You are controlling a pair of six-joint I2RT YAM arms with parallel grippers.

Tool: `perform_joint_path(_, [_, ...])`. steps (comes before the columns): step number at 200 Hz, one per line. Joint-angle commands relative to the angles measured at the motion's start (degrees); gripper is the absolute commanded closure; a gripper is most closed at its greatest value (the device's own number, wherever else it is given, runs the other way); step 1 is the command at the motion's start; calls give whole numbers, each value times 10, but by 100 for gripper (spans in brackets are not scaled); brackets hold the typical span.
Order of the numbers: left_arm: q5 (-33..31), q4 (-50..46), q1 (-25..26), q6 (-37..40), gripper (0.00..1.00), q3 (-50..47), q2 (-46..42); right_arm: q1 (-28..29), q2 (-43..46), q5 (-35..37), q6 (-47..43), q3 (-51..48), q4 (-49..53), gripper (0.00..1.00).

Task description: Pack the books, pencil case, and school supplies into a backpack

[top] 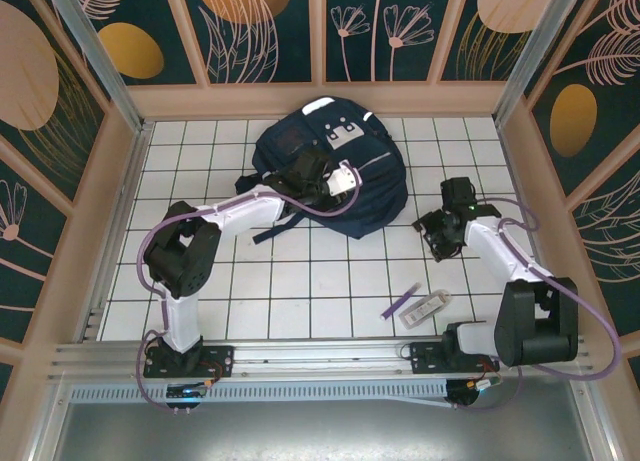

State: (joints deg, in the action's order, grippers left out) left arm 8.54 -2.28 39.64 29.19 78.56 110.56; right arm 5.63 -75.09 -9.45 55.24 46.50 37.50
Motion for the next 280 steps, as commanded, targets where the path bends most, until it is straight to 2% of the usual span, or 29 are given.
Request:
perform_joint_path(1, [13, 59, -4, -58, 100, 29, -32, -7, -16, 5, 25, 0, 55, 37])
perform_joint_path(32, [26, 69, -9, -118, 100, 48, -42, -22, -19, 11, 6, -5, 89, 37])
perform_joint_path(59, [44, 96, -22, -177, 100, 39, -55, -80, 7, -24, 53, -44, 138, 31])
perform_joint_path(89, [73, 159, -52, -264, 100, -1, -76, -80, 4, -1, 70, -45, 178, 26])
perform_joint_path(100, [70, 172, -55, -271, 100, -11, -86, -80, 6, 9, 68, -42, 187, 24])
perform_joint_path(116, [63, 160, -55, -271, 100, -5, -88, -79, 5, 25, 68, -37, 211, 13])
perform_joint_path(157, [39, 184, -56, -294, 100, -18, -88, -74, -13, 13, 60, -81, 220, 12])
perform_joint_path(178, [50, 194, -56, -312, 100, -22, -77, -71, -25, 5, 54, -92, 206, 14])
perform_joint_path(210, [60, 206, -56, -335, 100, -33, -66, -71, -32, -46, 49, -120, 135, 25])
perform_joint_path(256, [57, 184, -56, -327, 100, -39, -73, -69, -19, -56, 90, -91, 88, 44])
perform_joint_path(280, [52, 170, -57, -322, 100, -44, -78, -69, -21, -48, 93, -76, 78, 46])
